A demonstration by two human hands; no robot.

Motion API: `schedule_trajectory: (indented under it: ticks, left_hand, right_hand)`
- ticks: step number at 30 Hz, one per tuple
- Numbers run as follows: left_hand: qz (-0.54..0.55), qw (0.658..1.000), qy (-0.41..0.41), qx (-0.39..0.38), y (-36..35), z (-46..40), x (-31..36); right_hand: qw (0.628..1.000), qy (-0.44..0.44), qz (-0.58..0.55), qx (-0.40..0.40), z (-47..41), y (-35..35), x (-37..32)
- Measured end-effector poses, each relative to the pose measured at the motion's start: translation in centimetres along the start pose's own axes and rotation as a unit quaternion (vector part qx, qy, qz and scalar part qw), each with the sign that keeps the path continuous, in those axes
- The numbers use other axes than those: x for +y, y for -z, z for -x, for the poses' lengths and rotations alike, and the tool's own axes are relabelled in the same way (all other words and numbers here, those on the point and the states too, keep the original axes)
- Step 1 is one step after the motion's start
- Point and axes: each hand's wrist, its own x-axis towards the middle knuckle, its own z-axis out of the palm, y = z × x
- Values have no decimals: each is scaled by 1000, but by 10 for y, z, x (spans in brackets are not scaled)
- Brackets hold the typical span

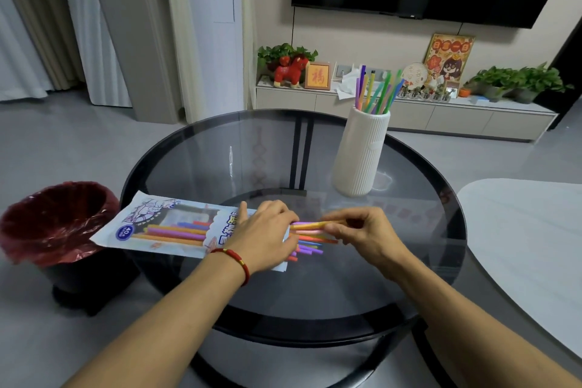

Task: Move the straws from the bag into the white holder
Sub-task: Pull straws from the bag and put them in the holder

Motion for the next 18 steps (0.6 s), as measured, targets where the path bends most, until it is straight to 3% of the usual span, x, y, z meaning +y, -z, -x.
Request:
schedule_trajectory:
  ticks: [5, 8, 11, 14, 18]
  left_hand:
    - [-11, 1000, 26, -4, 1, 0, -3]
    - [-19, 999, 34, -19, 1, 0, -2]
    - [-43, 998, 27, -45, 0, 1, 1]
    - [-58, 998, 2, -36, -3, 1, 8]
    - [-32, 999, -38, -20, -8, 1, 16]
  right_hand:
    - [976, -32, -212, 45, -2, 24, 7]
    - [909, -56, -402, 97, -6, 39, 4]
    - [870, -48, -475, 126, -6, 42, -3]
    - [893, -71, -434, 91, 0, 25, -15]
    - [977, -35, -210, 20, 10, -6, -25]
